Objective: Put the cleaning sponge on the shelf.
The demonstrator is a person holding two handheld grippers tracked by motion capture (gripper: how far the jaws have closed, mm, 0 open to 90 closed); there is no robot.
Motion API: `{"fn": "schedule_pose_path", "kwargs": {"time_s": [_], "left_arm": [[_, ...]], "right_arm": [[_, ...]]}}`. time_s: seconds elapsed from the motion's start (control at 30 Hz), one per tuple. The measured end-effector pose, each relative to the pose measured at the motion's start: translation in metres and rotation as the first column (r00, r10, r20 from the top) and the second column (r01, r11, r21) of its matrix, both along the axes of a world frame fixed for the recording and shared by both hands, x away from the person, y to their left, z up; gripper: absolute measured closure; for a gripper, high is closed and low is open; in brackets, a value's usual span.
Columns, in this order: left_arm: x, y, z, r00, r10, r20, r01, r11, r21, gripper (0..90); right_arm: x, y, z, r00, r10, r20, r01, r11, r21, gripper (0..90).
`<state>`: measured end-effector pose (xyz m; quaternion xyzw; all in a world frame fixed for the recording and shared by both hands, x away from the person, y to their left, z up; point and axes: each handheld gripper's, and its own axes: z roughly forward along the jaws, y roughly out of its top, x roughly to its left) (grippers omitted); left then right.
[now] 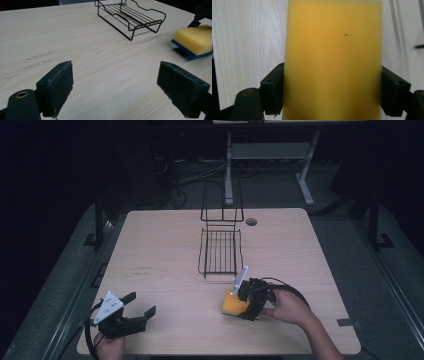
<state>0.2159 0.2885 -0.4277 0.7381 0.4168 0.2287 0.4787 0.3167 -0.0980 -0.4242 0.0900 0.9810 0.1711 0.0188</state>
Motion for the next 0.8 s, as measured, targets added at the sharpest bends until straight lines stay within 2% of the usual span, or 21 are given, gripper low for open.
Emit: {"fn": "schedule_pose_path", "kwargs": {"time_s": [0.17, 0.8], "left_arm": [[0.000, 0.002, 0.000, 1.0000, 0.005, 0.003, -0.005, 1.0000, -0.003, 12.8], [0.000, 0.001, 0.001, 1.0000, 0.001, 0.005, -0.001, 1.0000, -0.002, 12.8]], "right_arm": [[0.002, 0.002, 0.004, 1.0000, 0.005, -0.002, -0.005, 1.000, 0.012, 21.7], [0.016, 0.008, 0.015, 0.9998, 0.018, -0.001, -0.018, 1.000, 0.006, 21.7]]}}
